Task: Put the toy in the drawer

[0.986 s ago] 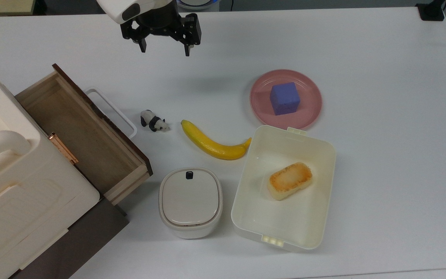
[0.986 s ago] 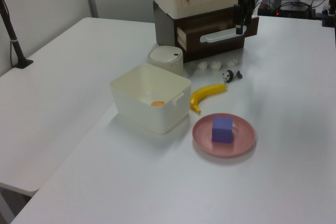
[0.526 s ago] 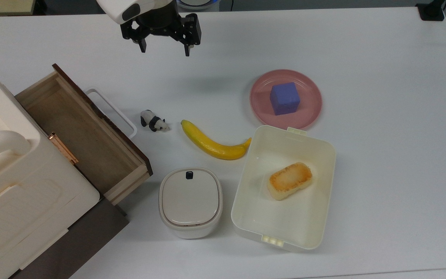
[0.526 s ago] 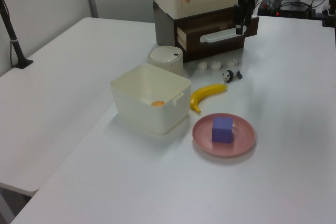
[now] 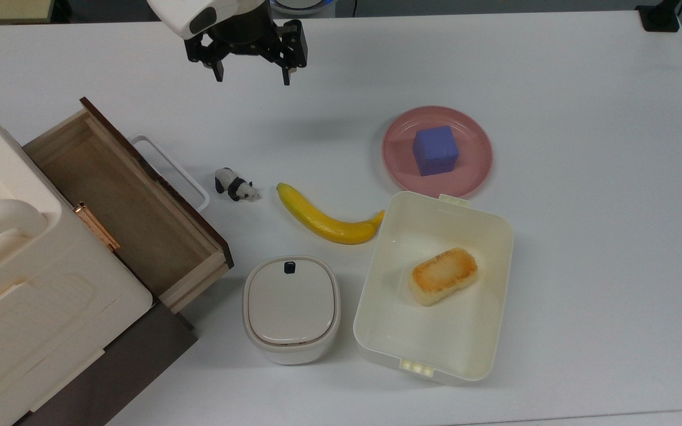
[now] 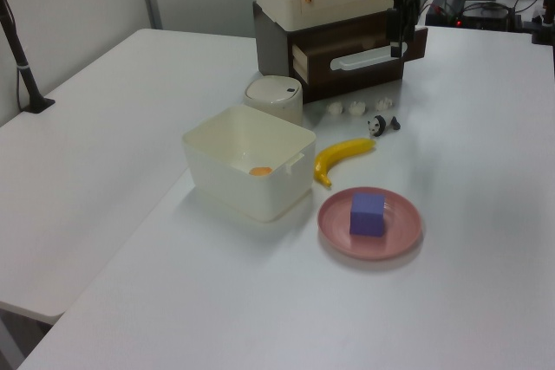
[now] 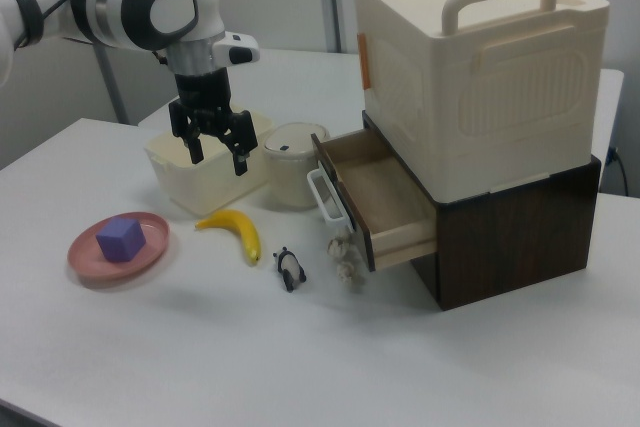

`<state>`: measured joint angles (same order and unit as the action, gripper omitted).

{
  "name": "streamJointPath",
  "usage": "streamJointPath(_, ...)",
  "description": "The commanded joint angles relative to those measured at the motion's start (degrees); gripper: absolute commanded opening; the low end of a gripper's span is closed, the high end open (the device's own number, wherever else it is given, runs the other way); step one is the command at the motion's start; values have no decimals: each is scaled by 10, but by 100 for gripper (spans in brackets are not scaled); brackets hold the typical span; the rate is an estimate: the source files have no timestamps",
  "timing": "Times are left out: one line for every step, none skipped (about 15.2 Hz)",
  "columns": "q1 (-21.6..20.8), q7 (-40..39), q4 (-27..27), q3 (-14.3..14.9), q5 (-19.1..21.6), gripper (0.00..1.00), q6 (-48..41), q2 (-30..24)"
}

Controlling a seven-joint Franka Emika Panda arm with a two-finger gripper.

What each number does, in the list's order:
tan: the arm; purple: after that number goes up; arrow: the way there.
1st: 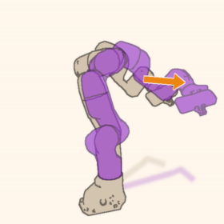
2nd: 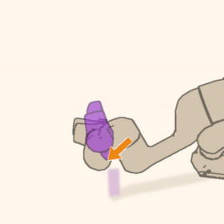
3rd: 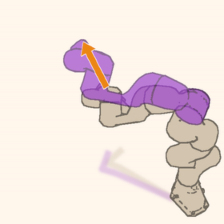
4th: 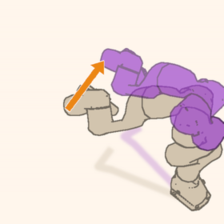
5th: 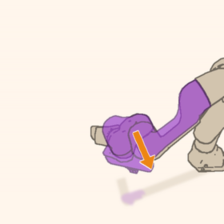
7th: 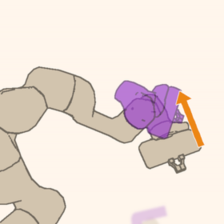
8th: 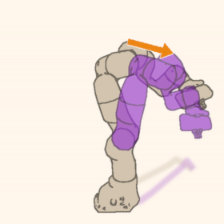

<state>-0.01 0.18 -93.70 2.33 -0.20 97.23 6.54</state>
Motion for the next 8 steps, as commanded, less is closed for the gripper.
streamJointPath(-6,-17,-2,6,-9,97,-18,-3)
streamJointPath(-7,-16,-2,6,-9,97,-18,-2)
streamJointPath(-7,-17,-3,6,-9,97,-18,-2)
streamJointPath(-8,-18,-3,6,-9,96,-20,-2)
streamJointPath(-9,-18,-8,6,-9,96,-21,-2)
streamJointPath(-9,-18,-10,5,-9,95,-21,-2)
streamJointPath(-9,-18,-10,5,-9,95,-22,-2)
streamJointPath(-9,-18,-11,5,-9,93,-22,-2)
